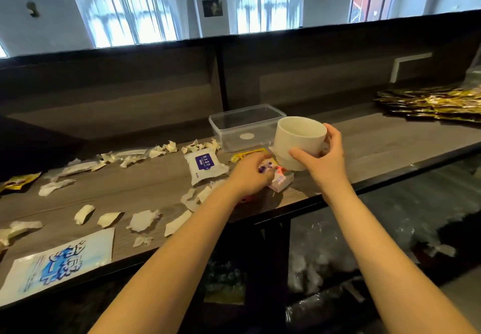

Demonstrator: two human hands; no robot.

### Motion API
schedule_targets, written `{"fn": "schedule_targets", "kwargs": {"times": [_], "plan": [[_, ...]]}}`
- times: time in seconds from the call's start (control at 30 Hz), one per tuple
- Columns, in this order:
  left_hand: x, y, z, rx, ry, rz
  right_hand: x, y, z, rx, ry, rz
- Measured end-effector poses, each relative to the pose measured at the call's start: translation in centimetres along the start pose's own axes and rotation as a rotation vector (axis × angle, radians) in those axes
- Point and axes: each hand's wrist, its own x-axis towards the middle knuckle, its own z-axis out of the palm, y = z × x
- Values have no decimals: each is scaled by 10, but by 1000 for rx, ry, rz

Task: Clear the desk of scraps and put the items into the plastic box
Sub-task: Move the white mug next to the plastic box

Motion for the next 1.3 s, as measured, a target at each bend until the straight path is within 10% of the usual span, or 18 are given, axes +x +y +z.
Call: {"fn": "schedule_targets", "kwargs": {"times": [0.5, 1.3], "plan": [[13, -25, 3, 595, -48, -93, 7, 31, -29, -173, 49, 58], [117, 1, 46, 498, -241, 66, 63, 35, -58, -146, 112, 107]]}}
